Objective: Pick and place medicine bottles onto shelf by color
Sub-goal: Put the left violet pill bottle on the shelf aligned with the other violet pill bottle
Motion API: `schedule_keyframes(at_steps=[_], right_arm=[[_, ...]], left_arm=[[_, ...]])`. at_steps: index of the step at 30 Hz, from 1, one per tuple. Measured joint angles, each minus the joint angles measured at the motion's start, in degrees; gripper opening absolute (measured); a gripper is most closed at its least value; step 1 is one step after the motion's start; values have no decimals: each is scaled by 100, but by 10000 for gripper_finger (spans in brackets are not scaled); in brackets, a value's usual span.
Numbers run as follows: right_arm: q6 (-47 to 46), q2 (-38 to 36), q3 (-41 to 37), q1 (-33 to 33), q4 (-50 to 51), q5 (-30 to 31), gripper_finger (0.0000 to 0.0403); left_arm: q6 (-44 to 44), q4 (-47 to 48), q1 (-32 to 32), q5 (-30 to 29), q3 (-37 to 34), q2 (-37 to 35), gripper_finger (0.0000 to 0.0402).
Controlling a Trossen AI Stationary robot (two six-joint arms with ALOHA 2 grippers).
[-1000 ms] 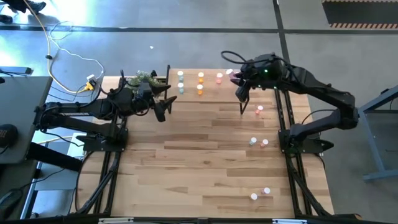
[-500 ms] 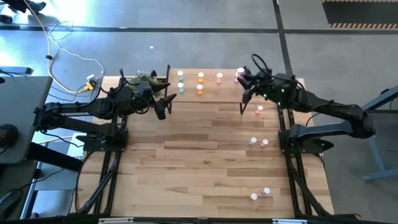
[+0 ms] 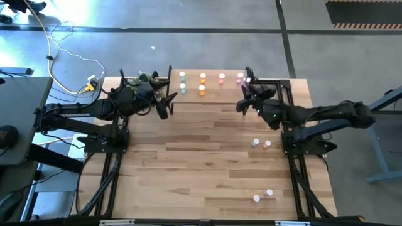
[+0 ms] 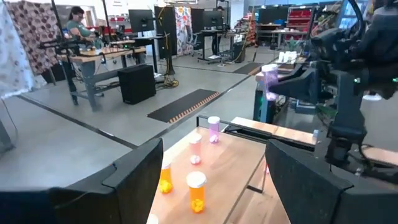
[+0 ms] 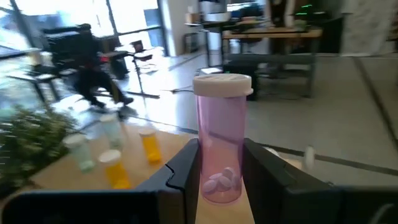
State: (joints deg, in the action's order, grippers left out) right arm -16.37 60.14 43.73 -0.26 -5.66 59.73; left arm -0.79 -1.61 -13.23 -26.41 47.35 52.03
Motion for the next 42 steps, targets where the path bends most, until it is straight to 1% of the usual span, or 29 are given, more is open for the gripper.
schedule_keyframes(at_steps=[4,8,12,16,20,27,30,37,42], right_arm=[[-325,455,-7,231,-109,713,92],[-438,939,-7,300,-512,1090,92],[-431,1431,-7,307,-1173,1421,92],[-506,2015,-7,307,-1697,1976,92],[-726,2505,-7,306,-1940,2422,92],[-1259,2953,-7,277,-1977,2728,92],[-1447,3097,-7,204,-1988,2719,92],[-1480,3363,-5,-18,-1992,2511,92],[-1469,3373,-5,-155,-1991,2506,92]], left_arm=[[-286,2,2,-10,0,0,275],[-476,1,0,-186,0,0,275],[-502,2,0,-337,0,0,275],[-624,2,0,-472,0,0,275],[-792,2,0,-472,0,0,275],[-792,2,0,-472,0,0,275],[-833,2,0,-470,0,0,275],[-993,1,0,-470,0,0,275],[-996,1,0,-470,0,0,275]])
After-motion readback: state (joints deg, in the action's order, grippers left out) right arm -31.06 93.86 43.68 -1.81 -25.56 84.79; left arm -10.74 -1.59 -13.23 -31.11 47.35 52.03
